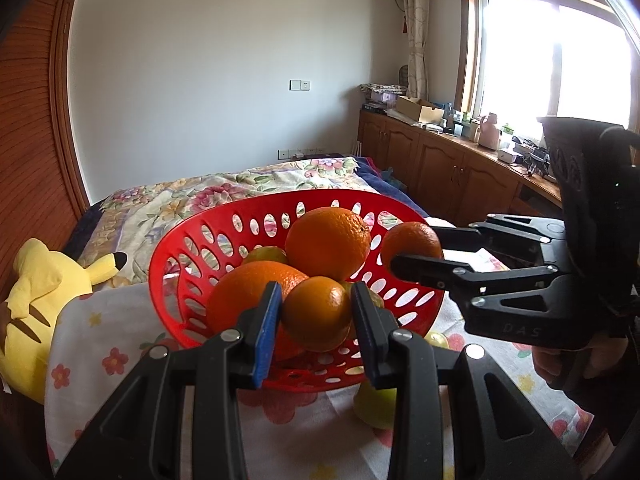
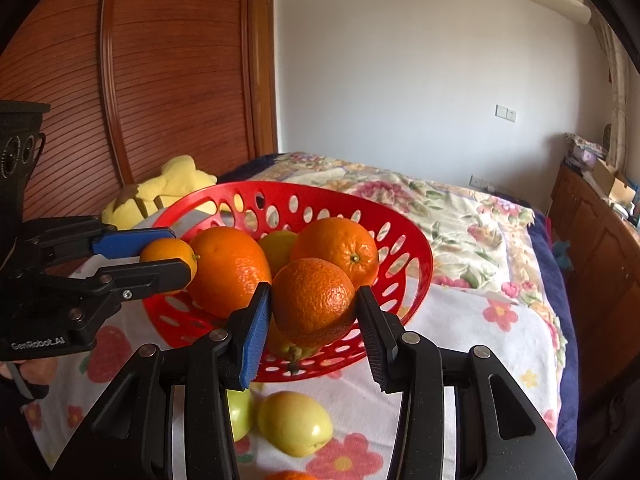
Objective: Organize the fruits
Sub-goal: 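Carry both held fruits over the red basket, then open the right tool into the basket while the left tool releases its orange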
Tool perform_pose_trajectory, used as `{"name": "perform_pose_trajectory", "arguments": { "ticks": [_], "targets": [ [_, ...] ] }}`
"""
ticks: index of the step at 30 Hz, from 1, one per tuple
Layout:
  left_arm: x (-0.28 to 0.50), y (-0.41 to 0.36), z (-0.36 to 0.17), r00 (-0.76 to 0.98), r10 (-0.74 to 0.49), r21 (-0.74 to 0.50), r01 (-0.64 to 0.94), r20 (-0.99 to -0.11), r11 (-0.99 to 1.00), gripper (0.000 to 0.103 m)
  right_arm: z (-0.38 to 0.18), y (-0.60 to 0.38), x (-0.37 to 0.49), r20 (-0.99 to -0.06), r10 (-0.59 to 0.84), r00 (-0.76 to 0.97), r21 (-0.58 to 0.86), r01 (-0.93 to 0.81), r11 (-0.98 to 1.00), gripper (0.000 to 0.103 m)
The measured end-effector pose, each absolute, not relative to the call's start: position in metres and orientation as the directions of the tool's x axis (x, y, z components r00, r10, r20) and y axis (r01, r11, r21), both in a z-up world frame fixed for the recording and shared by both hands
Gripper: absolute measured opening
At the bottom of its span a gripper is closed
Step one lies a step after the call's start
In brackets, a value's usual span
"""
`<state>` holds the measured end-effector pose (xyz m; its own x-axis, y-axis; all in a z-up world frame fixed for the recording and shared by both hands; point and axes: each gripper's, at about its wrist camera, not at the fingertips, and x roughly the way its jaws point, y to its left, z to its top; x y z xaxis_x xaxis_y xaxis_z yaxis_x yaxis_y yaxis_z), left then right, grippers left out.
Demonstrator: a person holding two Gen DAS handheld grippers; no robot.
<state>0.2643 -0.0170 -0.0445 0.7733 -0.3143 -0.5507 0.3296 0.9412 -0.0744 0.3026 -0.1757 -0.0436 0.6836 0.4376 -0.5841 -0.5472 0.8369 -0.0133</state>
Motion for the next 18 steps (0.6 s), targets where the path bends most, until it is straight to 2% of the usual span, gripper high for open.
{"name": "perform_pose_trajectory", "arguments": {
  "ticks": [6, 18],
  "targets": [
    [0.269, -0.022, -0.045, 0.770, -0.319, -0.073, 0.337, -0.553, 0.939, 0.034, -0.049, -0.178, 0.307, -0.595, 0.435, 0.676, -0.008, -0.546, 0.838, 0.044],
    [0.274, -0.032, -0.047, 0.761, -0.327, -0.071, 0.349, -0.560, 0.935, 0.034, -0.037, -0.193, 0.298, -0.553, 0.455, 0.698, 0.019, -0.535, 0.845, 0.049]
  ]
}}
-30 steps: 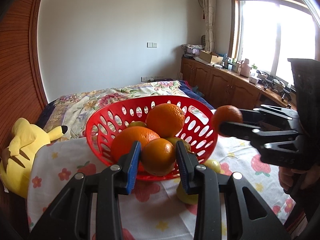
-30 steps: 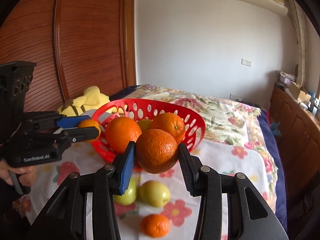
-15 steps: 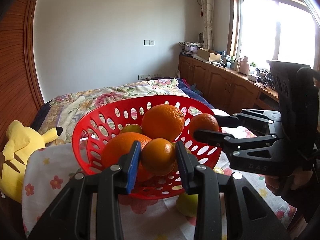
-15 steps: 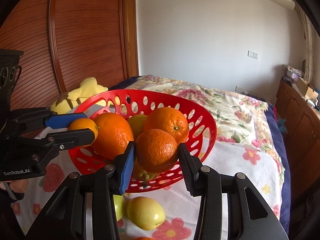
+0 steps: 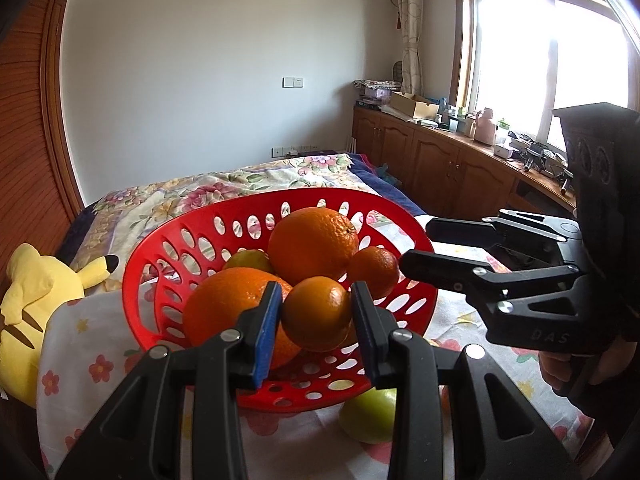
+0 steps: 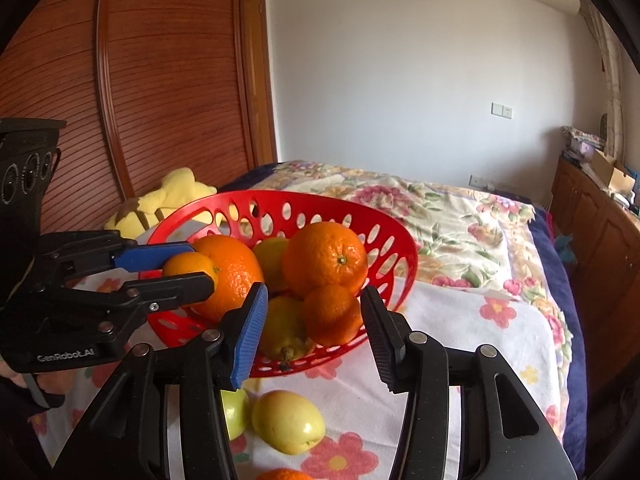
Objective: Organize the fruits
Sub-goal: 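Open the right tool into the basket while the left tool releases its orange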
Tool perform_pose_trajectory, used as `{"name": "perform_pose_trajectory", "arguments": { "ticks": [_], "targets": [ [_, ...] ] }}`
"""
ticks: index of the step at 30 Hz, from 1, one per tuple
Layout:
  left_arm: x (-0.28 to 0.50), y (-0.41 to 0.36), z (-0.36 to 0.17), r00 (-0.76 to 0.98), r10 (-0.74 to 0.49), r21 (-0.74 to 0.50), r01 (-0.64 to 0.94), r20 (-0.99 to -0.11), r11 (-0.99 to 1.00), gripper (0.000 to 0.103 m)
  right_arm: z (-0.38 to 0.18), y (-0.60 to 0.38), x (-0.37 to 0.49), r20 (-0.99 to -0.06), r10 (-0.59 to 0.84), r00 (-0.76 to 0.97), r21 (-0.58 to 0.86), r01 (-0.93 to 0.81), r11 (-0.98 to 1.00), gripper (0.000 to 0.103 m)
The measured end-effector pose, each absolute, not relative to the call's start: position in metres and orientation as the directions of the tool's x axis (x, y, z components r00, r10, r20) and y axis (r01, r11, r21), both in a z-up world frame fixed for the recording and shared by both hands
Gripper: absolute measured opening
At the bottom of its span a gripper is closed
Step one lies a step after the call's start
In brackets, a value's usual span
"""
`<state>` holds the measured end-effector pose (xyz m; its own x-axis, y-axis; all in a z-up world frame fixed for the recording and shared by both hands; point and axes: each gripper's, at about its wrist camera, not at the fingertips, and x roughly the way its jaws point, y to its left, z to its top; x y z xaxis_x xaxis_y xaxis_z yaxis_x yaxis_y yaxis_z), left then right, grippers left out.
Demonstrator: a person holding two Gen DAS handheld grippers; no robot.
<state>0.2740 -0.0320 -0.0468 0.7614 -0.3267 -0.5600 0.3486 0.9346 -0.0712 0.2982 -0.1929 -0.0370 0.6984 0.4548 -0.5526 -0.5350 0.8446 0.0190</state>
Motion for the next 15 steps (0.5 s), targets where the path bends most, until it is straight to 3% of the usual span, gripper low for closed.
{"name": "perform_pose_trajectory", "arguments": {
  "ticks": [15],
  "targets": [
    [0.272, -0.046, -0.048, 0.756, -0.320, -0.062, 0.349, -0.571, 0.935, 0.036, -0.036, -0.203, 0.281, -0.547, 0.444, 0.710, 0.014, -0.522, 0.853, 0.051]
  ]
}}
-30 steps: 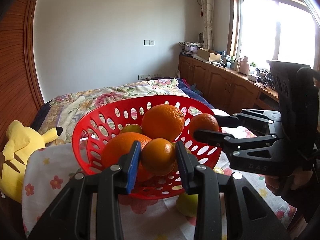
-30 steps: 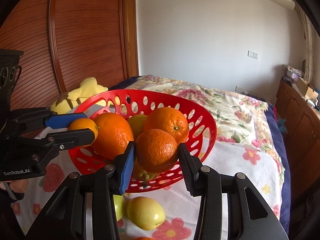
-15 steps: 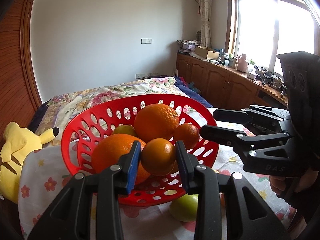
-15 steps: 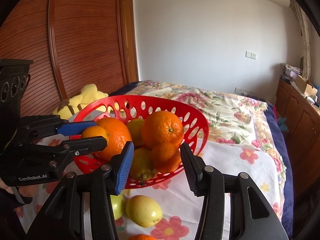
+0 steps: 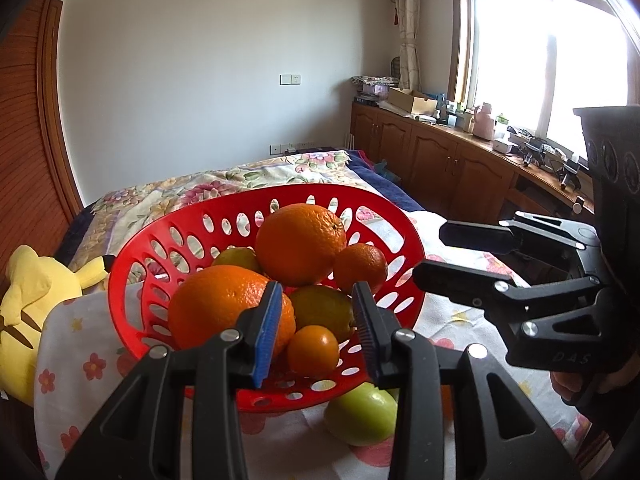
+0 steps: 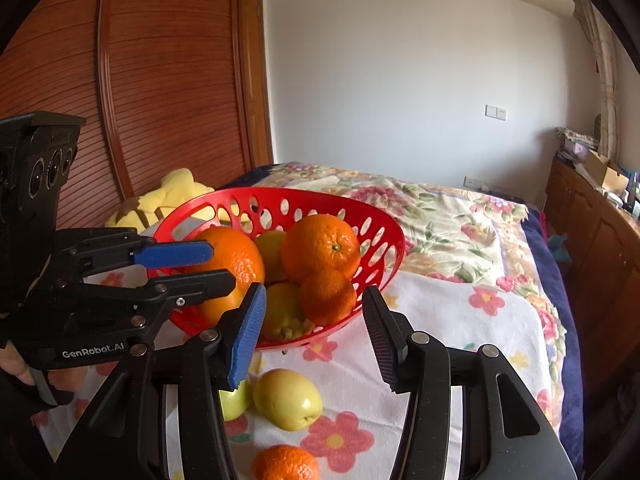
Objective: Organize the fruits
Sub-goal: 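Open the right tool into the basket while the left tool releases its orange, then grasp a small orange on the sheet with the left tool while the right tool approaches a tangerine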
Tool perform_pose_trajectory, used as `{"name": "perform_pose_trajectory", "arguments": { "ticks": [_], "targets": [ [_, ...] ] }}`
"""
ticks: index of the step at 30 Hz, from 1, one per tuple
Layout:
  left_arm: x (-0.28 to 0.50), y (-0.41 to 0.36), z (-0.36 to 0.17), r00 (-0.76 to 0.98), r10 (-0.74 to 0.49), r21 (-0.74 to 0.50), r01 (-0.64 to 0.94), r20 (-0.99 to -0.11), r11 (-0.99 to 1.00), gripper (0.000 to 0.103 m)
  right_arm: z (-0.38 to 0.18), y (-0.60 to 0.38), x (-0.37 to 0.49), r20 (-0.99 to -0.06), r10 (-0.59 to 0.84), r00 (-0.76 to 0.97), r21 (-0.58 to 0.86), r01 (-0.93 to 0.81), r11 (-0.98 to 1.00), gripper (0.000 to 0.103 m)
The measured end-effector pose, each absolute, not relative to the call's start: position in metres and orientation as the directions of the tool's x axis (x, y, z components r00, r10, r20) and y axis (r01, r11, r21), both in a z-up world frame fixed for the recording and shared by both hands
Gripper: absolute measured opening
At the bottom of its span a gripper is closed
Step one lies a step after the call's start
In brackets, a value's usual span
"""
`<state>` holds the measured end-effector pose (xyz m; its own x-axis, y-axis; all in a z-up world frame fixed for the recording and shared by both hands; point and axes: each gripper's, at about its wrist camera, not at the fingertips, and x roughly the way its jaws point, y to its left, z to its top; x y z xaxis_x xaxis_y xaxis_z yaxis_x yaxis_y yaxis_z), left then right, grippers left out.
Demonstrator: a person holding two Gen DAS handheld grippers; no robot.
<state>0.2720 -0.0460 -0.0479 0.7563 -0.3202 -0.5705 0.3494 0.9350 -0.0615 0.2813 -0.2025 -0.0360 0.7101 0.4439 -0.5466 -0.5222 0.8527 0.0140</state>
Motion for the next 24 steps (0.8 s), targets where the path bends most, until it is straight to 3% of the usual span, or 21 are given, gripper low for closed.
{"name": "perform_pose_trajectory", "arguments": {
  "ticks": [24],
  "targets": [
    [0.193, -0.040, -0.044, 0.768, -0.313, -0.059, 0.340, -0.559, 0.939, 0.044, -0.044, -0.216, 0.201, -0.558, 0.409, 0.722, 0.036, -0.471, 0.881, 0.053]
  ]
}}
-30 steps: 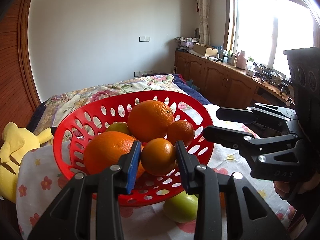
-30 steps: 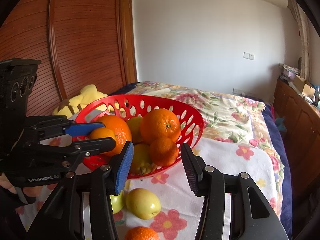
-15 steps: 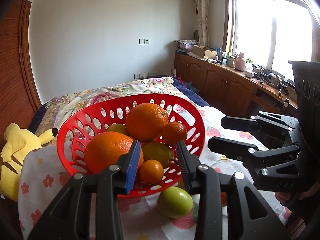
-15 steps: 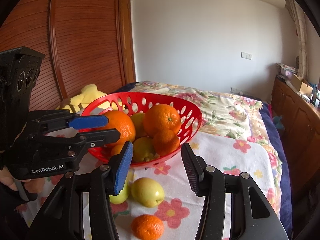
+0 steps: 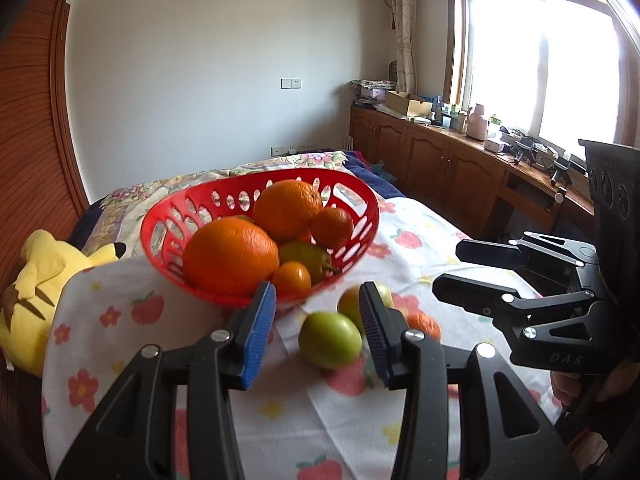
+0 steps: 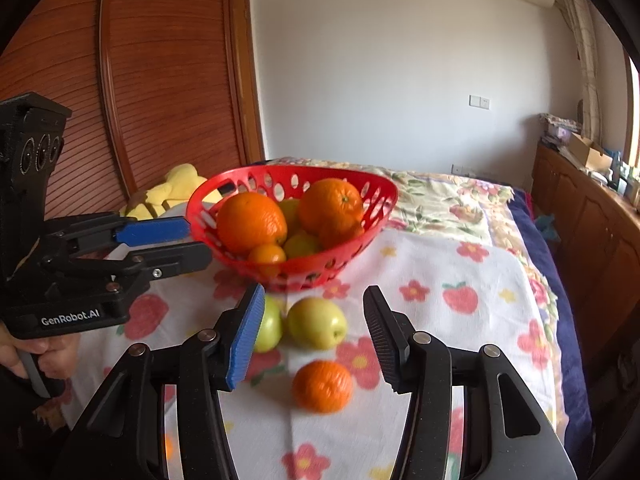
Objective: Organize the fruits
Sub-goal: 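Grasp a small orange on the sheet with the left tool while the right tool approaches a tangerine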
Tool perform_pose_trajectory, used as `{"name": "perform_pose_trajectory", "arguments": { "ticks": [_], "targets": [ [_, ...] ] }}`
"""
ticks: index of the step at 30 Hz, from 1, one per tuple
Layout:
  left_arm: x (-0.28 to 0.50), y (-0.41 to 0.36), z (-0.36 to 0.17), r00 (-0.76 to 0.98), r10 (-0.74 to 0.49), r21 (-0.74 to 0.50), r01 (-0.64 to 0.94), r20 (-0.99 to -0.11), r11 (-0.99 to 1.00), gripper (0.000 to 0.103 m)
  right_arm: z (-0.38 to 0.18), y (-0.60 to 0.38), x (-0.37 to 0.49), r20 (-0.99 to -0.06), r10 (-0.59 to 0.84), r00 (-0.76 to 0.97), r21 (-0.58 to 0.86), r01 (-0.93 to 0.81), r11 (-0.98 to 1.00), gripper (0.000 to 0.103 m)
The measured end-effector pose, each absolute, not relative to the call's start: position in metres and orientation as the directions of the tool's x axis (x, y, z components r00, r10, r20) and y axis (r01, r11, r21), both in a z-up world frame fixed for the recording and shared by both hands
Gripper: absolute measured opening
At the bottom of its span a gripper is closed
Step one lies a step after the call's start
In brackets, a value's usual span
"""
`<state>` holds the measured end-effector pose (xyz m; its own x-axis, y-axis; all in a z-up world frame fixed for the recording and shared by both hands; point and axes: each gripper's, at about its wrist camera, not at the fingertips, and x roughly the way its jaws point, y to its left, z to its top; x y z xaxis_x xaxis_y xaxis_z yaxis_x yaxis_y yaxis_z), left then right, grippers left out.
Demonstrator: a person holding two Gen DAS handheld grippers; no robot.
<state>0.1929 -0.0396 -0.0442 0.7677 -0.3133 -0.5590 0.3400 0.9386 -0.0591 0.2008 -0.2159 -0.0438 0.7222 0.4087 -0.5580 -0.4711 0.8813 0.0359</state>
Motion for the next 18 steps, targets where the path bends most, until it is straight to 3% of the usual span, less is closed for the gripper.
{"name": "perform_pose_trajectory", "arguments": {
  "ticks": [18],
  "targets": [
    [0.139, -0.032, -0.081, 0.738, -0.294, -0.071, 0.318, -0.608, 0.946, 0.055, -0.090, -0.225, 0.158, -0.613, 0.365, 0.701, 0.051, -0.426, 0.903, 0.053]
  ]
}}
